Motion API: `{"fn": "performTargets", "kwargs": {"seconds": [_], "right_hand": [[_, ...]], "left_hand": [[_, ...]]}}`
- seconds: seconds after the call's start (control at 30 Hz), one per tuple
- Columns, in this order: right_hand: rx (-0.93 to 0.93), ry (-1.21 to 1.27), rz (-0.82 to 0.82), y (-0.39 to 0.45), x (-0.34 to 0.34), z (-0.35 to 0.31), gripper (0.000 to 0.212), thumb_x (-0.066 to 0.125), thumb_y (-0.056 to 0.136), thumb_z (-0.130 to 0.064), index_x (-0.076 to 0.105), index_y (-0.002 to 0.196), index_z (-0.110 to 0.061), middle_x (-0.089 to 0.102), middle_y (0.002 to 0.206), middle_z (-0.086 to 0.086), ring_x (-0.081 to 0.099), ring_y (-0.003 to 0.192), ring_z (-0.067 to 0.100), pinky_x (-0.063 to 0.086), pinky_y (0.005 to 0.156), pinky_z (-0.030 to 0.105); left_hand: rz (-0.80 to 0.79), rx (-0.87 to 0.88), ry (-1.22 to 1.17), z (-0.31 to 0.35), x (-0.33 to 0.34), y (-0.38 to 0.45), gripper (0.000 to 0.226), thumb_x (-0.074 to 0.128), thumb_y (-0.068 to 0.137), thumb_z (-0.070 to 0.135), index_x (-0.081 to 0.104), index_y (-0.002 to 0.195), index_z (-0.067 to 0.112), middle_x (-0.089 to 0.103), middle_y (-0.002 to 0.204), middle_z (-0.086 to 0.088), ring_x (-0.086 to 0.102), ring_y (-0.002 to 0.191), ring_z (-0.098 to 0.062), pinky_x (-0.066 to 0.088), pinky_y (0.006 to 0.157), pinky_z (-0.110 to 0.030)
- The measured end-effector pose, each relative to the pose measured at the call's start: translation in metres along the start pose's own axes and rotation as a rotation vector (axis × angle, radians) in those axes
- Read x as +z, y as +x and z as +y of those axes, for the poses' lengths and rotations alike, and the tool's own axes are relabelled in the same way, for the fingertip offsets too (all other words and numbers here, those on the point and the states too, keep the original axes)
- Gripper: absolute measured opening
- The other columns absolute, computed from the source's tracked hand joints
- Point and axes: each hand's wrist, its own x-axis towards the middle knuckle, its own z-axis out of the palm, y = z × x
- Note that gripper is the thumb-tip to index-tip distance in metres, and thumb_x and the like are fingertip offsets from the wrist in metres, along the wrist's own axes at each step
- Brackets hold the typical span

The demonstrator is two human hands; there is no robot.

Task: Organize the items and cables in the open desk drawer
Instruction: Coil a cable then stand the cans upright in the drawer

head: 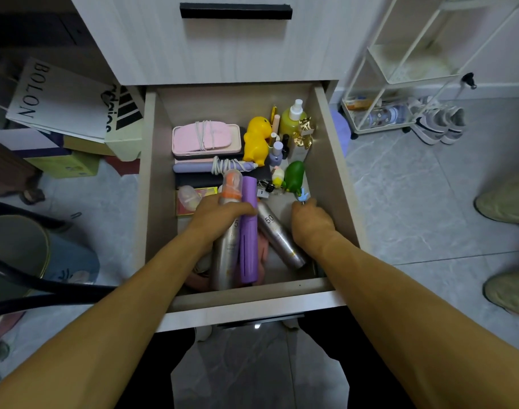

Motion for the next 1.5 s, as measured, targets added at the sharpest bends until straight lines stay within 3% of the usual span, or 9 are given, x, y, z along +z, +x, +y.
{"fn": "performTargets", "kwargs": {"seconds": [0.23, 0.37, 0.47, 0.57, 0.9, 1.07, 1.27, 1.4, 1.5], "right_hand": [[0.004, 0.049, -0.071, -0.006, 0.004, 0.002, 0.032, 0.039, 0.099, -0.01, 0.049, 0.129, -0.004, 0.052, 0.132, 0.018, 0.055, 0.118, 0.034, 0.047, 0.092, 0.04], [-0.023, 0.104, 0.031, -0.008, -0.002, 0.001, 0.03, 0.041, 0.098, -0.014, 0.045, 0.126, -0.007, 0.057, 0.123, 0.019, 0.058, 0.108, 0.037, 0.046, 0.078, 0.04], [-0.051, 0.237, 0.105, -0.008, -0.003, -0.003, 0.037, 0.04, 0.1, -0.032, 0.044, 0.126, -0.006, 0.059, 0.119, 0.021, 0.059, 0.103, 0.041, 0.044, 0.074, 0.039], [-0.044, 0.3, 0.004, -0.009, -0.003, -0.009, 0.053, 0.053, 0.093, -0.05, 0.046, 0.125, -0.008, 0.059, 0.118, 0.017, 0.059, 0.104, 0.036, 0.046, 0.08, 0.039], [0.077, 0.413, -0.004, -0.02, -0.014, -0.005, 0.047, 0.066, 0.082, -0.044, 0.057, 0.113, -0.01, 0.061, 0.108, 0.013, 0.056, 0.082, 0.025, 0.048, 0.07, 0.03], [0.104, 0.22, 0.01, -0.026, -0.024, -0.005, 0.042, 0.057, 0.089, -0.032, 0.052, 0.123, -0.008, 0.06, 0.117, 0.015, 0.062, 0.101, 0.032, 0.051, 0.079, 0.035], [0.066, -0.046, 0.059, -0.03, -0.033, -0.008, 0.03, 0.045, 0.098, -0.017, 0.051, 0.126, -0.008, 0.058, 0.122, 0.011, 0.062, 0.107, 0.03, 0.052, 0.077, 0.037], [0.06, -0.073, 0.046, -0.029, -0.036, -0.003, 0.028, 0.043, 0.099, -0.012, 0.053, 0.124, -0.007, 0.058, 0.124, 0.012, 0.062, 0.108, 0.03, 0.051, 0.078, 0.037], [0.09, -0.009, -0.001, -0.029, -0.039, -0.002, 0.032, 0.045, 0.099, -0.013, 0.047, 0.13, -0.007, 0.054, 0.128, 0.013, 0.06, 0.111, 0.031, 0.05, 0.08, 0.037]], "left_hand": [[0.017, -0.014, 0.019, 0.0, -0.001, -0.002, 0.029, 0.081, 0.071, 0.023, 0.07, 0.096, 0.012, 0.071, 0.093, -0.011, 0.068, 0.083, -0.025, 0.056, 0.077, -0.038], [0.017, -0.017, 0.019, -0.001, -0.005, 0.0, 0.029, 0.081, 0.07, 0.023, 0.07, 0.095, 0.013, 0.072, 0.091, -0.011, 0.07, 0.082, -0.027, 0.058, 0.077, -0.041], [0.011, -0.029, 0.018, -0.002, -0.006, 0.0, 0.03, 0.081, 0.07, 0.023, 0.07, 0.095, 0.013, 0.072, 0.092, -0.012, 0.07, 0.084, -0.028, 0.058, 0.079, -0.042], [0.006, -0.029, 0.019, -0.002, -0.005, -0.001, 0.029, 0.081, 0.071, 0.024, 0.07, 0.096, 0.014, 0.072, 0.09, -0.01, 0.069, 0.08, -0.025, 0.058, 0.074, -0.038], [0.01, -0.026, 0.017, 0.002, -0.005, -0.004, 0.03, 0.081, 0.071, 0.023, 0.069, 0.096, 0.013, 0.072, 0.091, -0.01, 0.069, 0.081, -0.026, 0.058, 0.074, -0.038], [0.014, 0.016, -0.029, 0.02, 0.011, 0.0, 0.019, 0.08, 0.073, 0.02, 0.069, 0.087, 0.015, 0.069, 0.086, -0.008, 0.065, 0.074, -0.021, 0.055, 0.071, -0.034], [-0.052, -0.151, 0.075, 0.016, 0.048, 0.013, 0.055, 0.083, 0.061, 0.032, 0.066, 0.106, 0.008, 0.069, 0.092, -0.01, 0.068, 0.077, -0.025, 0.059, 0.068, -0.034], [-0.064, -0.215, 0.119, 0.018, 0.063, 0.02, 0.061, 0.081, 0.071, 0.028, 0.055, 0.121, 0.004, 0.058, 0.083, -0.005, 0.058, 0.067, -0.017, 0.044, 0.051, -0.025], [-0.095, -0.215, 0.197, 0.018, 0.069, 0.024, 0.063, 0.08, 0.073, 0.027, 0.053, 0.125, 0.003, 0.059, 0.097, -0.009, 0.054, 0.064, -0.016, 0.039, 0.048, -0.025]]}}
